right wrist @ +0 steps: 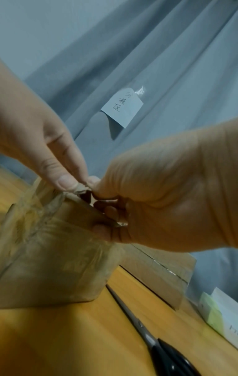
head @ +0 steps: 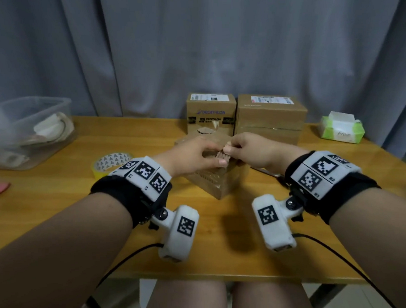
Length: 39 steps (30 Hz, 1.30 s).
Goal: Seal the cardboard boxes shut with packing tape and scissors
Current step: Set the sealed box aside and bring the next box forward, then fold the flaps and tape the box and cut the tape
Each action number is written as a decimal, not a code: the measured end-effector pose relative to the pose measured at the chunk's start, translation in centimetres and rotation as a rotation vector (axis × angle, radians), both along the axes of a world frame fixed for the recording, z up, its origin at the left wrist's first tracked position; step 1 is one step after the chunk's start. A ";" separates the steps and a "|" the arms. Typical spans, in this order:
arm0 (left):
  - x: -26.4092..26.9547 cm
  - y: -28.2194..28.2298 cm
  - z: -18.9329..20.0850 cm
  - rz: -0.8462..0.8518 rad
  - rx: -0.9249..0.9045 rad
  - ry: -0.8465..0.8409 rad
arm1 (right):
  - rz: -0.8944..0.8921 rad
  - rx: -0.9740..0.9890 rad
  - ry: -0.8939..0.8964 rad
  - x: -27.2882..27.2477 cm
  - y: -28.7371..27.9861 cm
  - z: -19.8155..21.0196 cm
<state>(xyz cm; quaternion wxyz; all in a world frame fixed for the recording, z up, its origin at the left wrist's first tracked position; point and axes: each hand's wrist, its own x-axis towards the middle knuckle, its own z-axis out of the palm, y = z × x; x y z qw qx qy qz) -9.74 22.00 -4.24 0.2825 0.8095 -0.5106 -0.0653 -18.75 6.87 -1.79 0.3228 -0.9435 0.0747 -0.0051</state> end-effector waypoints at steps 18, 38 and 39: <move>3.6 3.9 -0.4 0.641 -0.020 -0.194 | -0.290 -0.026 0.082 2.8 1.6 -2.0; 1.3 6.9 5.3 0.358 -0.537 -0.216 | -0.027 0.614 -0.401 3.6 6.1 2.2; 1.3 6.7 5.7 0.350 -0.531 -0.220 | -0.051 0.668 -0.432 3.6 6.0 2.5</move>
